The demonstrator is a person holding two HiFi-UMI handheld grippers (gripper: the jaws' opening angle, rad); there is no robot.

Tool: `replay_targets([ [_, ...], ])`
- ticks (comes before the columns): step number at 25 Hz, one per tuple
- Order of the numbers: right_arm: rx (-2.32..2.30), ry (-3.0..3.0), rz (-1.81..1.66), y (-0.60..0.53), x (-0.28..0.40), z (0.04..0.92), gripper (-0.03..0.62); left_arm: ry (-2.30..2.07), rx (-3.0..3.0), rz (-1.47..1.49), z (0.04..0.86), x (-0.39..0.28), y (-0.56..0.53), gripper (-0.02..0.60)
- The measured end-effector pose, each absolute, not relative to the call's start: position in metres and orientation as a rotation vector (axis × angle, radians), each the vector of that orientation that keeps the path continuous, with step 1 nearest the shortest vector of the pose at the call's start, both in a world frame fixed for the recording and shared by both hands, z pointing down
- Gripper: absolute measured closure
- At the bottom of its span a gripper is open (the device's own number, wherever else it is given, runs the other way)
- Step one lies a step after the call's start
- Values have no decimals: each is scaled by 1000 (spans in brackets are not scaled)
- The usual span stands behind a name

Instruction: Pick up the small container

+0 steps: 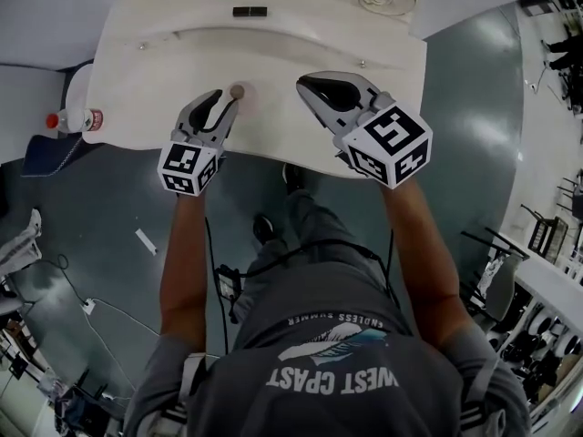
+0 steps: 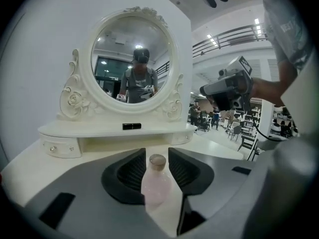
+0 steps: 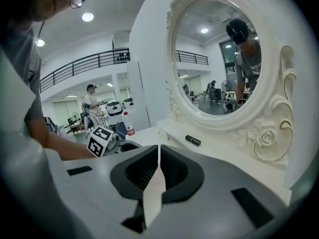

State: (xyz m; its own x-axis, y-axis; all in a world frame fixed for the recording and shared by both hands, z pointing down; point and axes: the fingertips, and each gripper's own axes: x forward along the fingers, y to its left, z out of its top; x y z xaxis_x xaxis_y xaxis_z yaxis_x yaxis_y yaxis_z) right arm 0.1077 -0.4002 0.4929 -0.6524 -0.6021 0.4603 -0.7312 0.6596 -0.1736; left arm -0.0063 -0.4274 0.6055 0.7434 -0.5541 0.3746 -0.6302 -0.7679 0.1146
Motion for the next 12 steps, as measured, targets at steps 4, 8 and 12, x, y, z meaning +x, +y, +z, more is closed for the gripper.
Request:
replay_targets([
  [4,1048,-2504,518,-402,113,506,563,-956,2696,491,627,3,-433,395],
  [8,1047,-2493,533,-402,115,515,563,-982,2688,514,645,9,-438,368],
  [12,1043,-2484,552,-399,116,521,563,-1022,2666,534,658,10,-441,365],
])
